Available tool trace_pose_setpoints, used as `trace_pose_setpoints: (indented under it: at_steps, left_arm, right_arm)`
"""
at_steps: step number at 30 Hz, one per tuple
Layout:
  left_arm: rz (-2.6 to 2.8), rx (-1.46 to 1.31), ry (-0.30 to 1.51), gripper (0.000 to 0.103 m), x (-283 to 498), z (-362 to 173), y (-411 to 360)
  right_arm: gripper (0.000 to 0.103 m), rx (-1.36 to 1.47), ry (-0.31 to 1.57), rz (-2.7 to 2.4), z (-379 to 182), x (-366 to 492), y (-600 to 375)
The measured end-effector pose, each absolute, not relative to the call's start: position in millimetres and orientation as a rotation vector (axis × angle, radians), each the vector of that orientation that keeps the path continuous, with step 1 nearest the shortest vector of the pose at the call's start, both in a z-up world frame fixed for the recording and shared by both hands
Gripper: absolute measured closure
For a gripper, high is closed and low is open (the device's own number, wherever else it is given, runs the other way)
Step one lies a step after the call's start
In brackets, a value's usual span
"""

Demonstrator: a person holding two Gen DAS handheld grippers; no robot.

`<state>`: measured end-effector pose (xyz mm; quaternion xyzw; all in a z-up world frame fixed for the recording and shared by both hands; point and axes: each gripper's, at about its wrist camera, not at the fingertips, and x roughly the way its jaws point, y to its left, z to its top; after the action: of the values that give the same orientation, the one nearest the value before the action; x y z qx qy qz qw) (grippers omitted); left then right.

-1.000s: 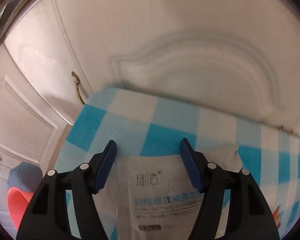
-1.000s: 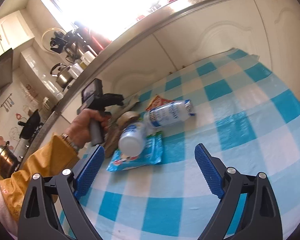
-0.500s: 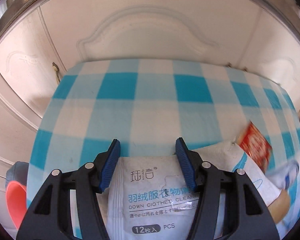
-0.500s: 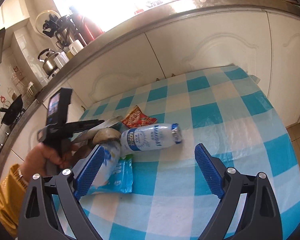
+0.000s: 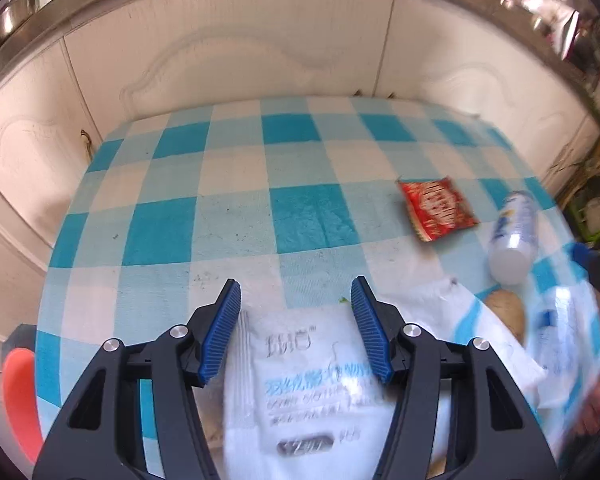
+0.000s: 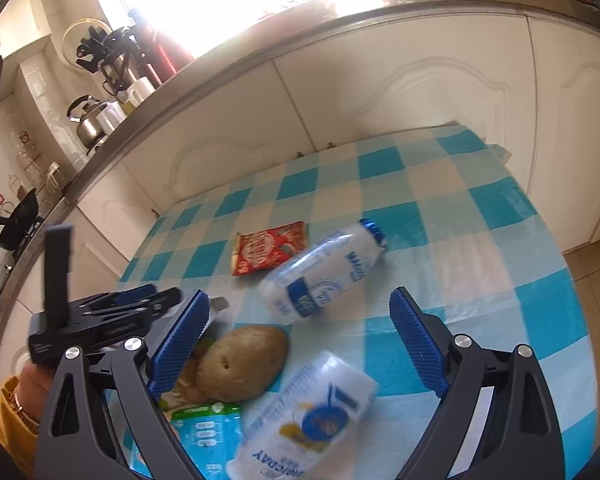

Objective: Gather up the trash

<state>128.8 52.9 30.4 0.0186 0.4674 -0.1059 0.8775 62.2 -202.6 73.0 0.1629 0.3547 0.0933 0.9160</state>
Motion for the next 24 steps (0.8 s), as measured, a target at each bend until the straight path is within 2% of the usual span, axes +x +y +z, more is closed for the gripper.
trace_pose_setpoints:
  at_steps: [6,10,15,16,17,18,24]
  left_arm:
    - [-0.388,0.058,0.883,0.028,93.2,52.8,67.7]
    - [-0.474,0.203,0.821,0.027,72.1,58.5,65.0]
    - [-0.537,0.328,0.812,0.026,74.6,55.2,52.6]
    - [-0.548,0.346,0.822,0.026,78.1,53.0,50.1]
    - [-0.546,0.373,0.833,0.026,83.3,49.5,47.1]
    - [-0.546,0.397,0.843,0.026,86.8,46.5,44.1]
    - [-0.592,0.466,0.869,0.026,98.2,38.6,33.4]
  right_arm:
    - [0.012,0.437,0.765,0.147,60.1,63.0,-232.1]
    - [0.012,0.524,0.767,0.161,53.5,44.0,-240.9]
    - [0.013,0.486,0.777,0.197,54.9,24.1,-223.7]
    - [0.015,0.466,0.784,0.199,54.4,20.6,-218.1]
    - [0.024,0.443,0.790,0.194,54.0,18.7,-213.7]
    - [0.027,0.411,0.801,0.182,52.9,17.4,-209.1]
    - [0.034,0.327,0.818,0.126,45.0,13.3,-200.2]
